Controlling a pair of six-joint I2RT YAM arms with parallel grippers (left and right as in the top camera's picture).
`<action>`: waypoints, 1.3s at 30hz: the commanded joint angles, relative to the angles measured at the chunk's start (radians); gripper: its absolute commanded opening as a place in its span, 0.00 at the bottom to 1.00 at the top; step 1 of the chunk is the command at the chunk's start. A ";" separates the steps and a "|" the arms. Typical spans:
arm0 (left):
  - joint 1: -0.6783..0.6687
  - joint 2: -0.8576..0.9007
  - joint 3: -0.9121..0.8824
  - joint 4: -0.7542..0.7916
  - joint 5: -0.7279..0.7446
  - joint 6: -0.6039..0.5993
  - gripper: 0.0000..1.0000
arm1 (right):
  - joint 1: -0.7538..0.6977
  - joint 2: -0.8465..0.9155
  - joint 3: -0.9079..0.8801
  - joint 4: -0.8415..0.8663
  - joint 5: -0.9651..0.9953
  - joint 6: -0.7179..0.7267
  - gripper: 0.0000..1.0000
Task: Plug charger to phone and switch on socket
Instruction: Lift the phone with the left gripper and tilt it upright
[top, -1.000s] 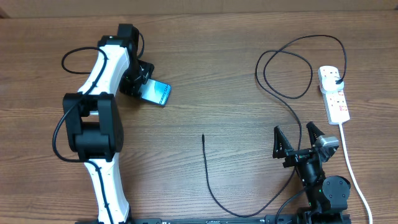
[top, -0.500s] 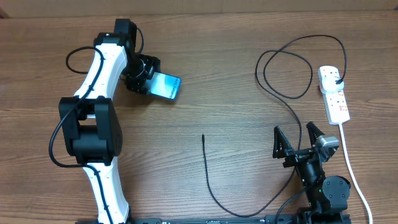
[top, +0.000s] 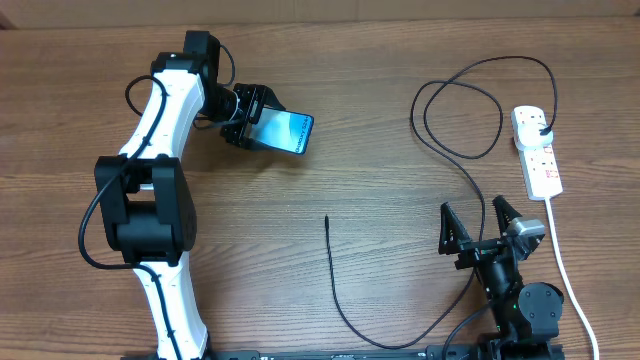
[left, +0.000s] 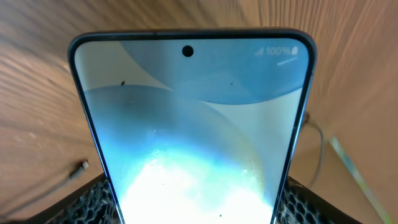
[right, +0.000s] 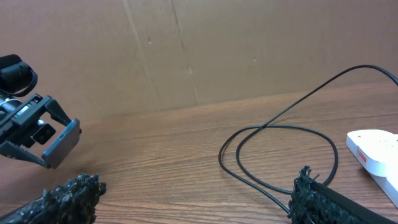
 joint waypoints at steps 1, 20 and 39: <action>0.004 -0.045 0.027 -0.011 0.187 0.028 0.04 | 0.005 -0.010 -0.010 0.003 0.010 -0.007 1.00; 0.004 -0.045 0.027 -0.015 0.492 0.068 0.04 | 0.005 -0.010 -0.010 0.003 0.010 -0.007 1.00; 0.004 -0.045 0.027 -0.016 0.671 0.189 0.04 | 0.005 -0.010 -0.010 0.003 0.010 -0.007 1.00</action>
